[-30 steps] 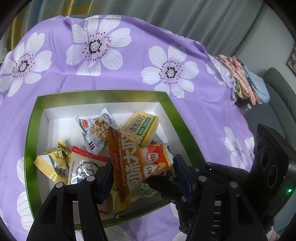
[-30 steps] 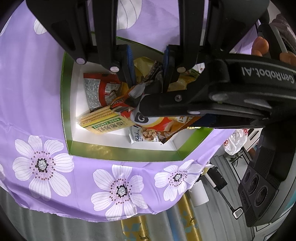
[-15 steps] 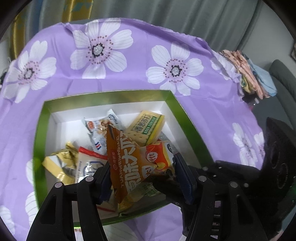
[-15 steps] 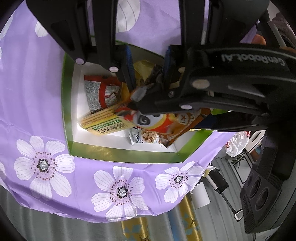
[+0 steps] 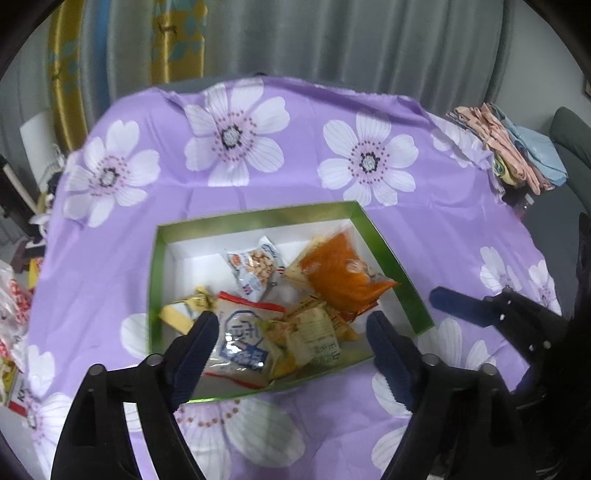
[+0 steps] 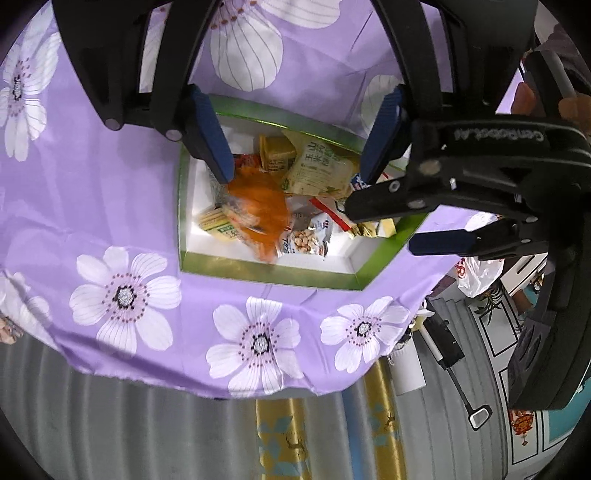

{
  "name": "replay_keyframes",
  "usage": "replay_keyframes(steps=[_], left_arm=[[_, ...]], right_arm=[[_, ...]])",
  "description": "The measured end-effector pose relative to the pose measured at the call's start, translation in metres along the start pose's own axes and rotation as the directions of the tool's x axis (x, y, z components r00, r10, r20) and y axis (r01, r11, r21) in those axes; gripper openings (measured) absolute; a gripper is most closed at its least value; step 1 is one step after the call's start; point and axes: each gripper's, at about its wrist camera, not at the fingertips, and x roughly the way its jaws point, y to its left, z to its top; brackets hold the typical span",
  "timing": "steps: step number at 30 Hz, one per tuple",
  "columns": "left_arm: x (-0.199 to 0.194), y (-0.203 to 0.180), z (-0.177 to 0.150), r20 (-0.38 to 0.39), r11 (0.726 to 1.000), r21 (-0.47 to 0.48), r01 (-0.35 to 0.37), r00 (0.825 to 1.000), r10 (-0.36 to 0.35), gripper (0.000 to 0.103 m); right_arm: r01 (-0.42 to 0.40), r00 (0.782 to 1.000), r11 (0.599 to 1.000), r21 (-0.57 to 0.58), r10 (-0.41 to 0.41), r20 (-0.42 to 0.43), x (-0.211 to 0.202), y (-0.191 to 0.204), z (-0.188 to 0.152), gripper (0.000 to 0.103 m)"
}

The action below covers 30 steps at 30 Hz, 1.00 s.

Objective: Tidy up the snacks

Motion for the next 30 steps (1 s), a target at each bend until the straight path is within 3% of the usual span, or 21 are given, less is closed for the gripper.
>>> replay_keyframes(steps=[8, 10, 13, 18, 22, 30], left_arm=[[-0.048, 0.004, 0.0, 0.049, 0.998, -0.01, -0.064, 0.997, 0.064, 0.085], [-0.06, 0.004, 0.0, 0.059, 0.996, -0.016, -0.086, 0.994, 0.087, 0.095], [-0.08, 0.006, 0.001, 0.084, 0.995, -0.038, -0.094, 0.992, 0.097, 0.098], [-0.109, 0.008, 0.002, 0.105, 0.989, -0.055, -0.134, 0.985, 0.14, 0.102], [-0.134, 0.011, 0.005, 0.155, 0.978, -0.089, -0.188, 0.967, 0.2, 0.102], [-0.149, 0.01, 0.005, 0.141, 0.974, -0.082, -0.21, 0.965, 0.22, 0.102]], right_arm=[[0.06, 0.997, 0.998, 0.014, -0.061, 0.056, -0.037, 0.009, 0.008, 0.087], [0.06, 0.996, 0.998, 0.029, -0.061, 0.057, -0.047, 0.01, 0.012, 0.09], [0.073, 0.995, 0.997, 0.036, -0.075, 0.064, -0.063, 0.016, 0.018, 0.101], [0.069, 0.995, 0.997, 0.017, -0.07, 0.073, -0.088, 0.03, 0.025, 0.103], [0.073, 0.992, 0.997, 0.007, -0.073, 0.099, -0.108, 0.036, 0.03, 0.103], [0.085, 0.989, 0.996, -0.008, -0.083, 0.121, -0.128, 0.045, 0.04, 0.103]])
